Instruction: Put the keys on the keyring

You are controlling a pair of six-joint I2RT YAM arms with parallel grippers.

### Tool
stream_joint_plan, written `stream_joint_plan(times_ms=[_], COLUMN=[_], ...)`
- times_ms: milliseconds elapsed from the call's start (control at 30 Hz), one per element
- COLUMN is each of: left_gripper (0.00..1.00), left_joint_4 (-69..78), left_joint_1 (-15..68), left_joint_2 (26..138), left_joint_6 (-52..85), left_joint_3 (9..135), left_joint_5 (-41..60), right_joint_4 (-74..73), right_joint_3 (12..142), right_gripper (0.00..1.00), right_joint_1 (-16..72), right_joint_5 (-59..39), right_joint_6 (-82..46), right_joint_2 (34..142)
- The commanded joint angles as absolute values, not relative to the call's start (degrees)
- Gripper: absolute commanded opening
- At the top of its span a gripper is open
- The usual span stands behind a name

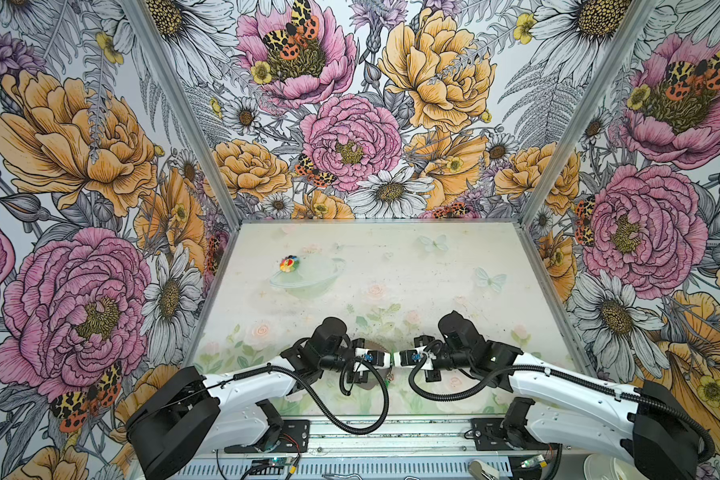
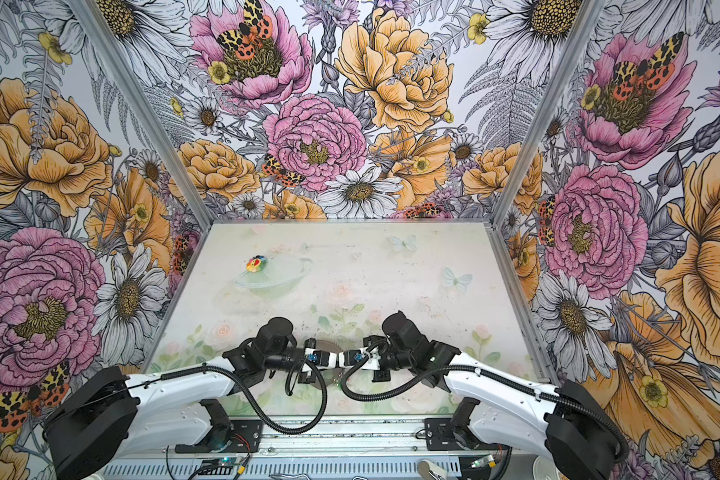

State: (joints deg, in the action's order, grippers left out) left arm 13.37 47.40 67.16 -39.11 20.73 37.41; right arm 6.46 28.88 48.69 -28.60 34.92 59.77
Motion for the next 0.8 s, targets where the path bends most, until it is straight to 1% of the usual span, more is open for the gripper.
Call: stream_joint_plan(times_ms=[0, 367, 467, 600, 767], left_gripper=[0.00, 0.00, 0.00, 0.00, 0.00], left_joint_4=[13.06, 12.32, 12.30, 12.26, 12.43], left_joint_1=[48.96, 49.00, 48.95, 48.98, 49.00], left_joint_2=[66.95, 67.24, 67.32, 67.15, 67.26], left_joint_6=[-40.61, -40.69, -40.58, -40.63, -40.87], left_joint_3=[22.02, 22.50, 22.51, 22.56, 22.68], left_joint_5=[45.48, 46.04, 46.26, 46.04, 45.36], right_joint_4=[1.67, 1.76, 1.76, 1.76, 1.94], right_joint_3=[31.28, 31.27, 31.29, 31.46, 31.56], right_gripper=[0.03, 0.07, 0.12, 0.11, 0.09], right_joint_1=[47.78, 47.48, 47.47, 47.32, 47.40], right_joint_5=[-25.57, -25.49, -24.87, -25.27, -28.52], right_joint_6=[33.64, 33.40, 33.40, 33.40, 33.17], right_joint_2=[59.94, 61.14, 61.51, 61.52, 61.14])
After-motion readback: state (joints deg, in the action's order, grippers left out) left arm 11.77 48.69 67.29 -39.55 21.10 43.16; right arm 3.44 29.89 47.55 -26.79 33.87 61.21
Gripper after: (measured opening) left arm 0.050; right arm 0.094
